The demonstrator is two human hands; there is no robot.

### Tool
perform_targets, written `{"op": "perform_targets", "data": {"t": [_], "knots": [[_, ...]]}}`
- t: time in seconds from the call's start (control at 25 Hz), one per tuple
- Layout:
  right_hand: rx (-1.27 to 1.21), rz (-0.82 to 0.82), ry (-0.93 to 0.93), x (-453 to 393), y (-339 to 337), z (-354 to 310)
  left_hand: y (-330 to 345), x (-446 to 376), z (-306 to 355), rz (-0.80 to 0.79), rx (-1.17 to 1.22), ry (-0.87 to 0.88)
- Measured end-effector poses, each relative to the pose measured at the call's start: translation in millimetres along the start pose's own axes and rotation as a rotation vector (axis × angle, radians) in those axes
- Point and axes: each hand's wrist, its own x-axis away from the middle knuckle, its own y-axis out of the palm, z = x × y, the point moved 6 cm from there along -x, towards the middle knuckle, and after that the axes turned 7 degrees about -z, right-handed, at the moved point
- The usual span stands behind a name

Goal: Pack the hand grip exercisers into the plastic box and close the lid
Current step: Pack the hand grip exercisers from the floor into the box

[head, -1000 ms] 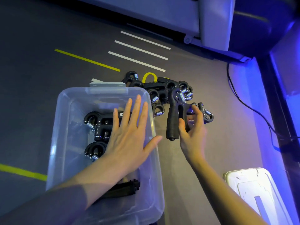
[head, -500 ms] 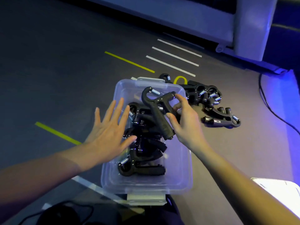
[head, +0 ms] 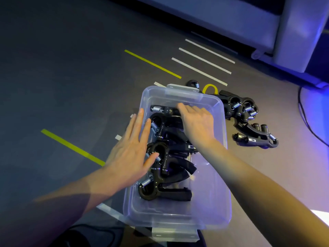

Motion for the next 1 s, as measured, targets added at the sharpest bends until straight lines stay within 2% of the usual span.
{"op": "perform_targets", "data": {"t": [0.08,0.2,0.32,0.36,0.76,0.84,1.0], "knots": [[-0.028,0.031,-0.065,4,16,-7,0,-1,0,0.007,0.014,0.000],[-0.133,-0.097,-0.097,15,37,-16,3,-1,-1,0.006,0.006,-0.009],[-0.246,-0.480,-0.076,28,62,-23,1,0,-2,0.057,-0.069,-0.006],[-0.286,-0.554,-0.059,32,67,-23,2,0,-2,0.064,-0.092,-0.007],[-0.402,-0.701,0.054,42,74,-32,5,-2,-3,0.131,-0.186,-0.033],[-0.460,-0.646,0.054,37,56,-25,4,-1,-1,0.160,-0.216,-0.022],[-0.507,-0.248,0.063,42,-1,15,-2,-13,2,0.170,-0.227,-0.016]]}}
